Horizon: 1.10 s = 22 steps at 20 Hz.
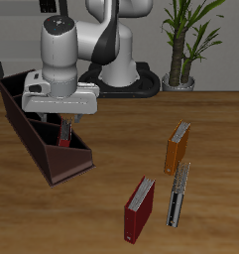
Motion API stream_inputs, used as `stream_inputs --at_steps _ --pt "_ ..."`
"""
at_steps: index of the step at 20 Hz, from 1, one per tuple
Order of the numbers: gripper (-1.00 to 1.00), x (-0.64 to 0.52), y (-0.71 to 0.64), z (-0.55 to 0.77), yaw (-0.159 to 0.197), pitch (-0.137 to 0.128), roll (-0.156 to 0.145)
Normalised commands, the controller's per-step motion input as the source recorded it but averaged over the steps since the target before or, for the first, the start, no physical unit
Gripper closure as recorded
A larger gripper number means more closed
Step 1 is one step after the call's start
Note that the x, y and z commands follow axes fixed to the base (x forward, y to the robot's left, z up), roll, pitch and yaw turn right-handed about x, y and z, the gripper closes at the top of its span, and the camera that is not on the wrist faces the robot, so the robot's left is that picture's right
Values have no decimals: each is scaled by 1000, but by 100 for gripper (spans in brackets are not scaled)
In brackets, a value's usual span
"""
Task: Place the left red book into the right desk caddy's left compartment and place the striped book into the right desk caddy's right compartment
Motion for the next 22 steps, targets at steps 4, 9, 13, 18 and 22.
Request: stream_inputs --at_steps 4,9,13,18,22 --pt "-100 -42 197 154 11 -25 9" --pt "-100 -91 399 324 -7 -70 -3" --pt "-100 -188 560 320 -10 -89 15" --pt "-100 -134 468 225 -7 -40 35" --pt "-100 -208 674 272 -18 -45 43"
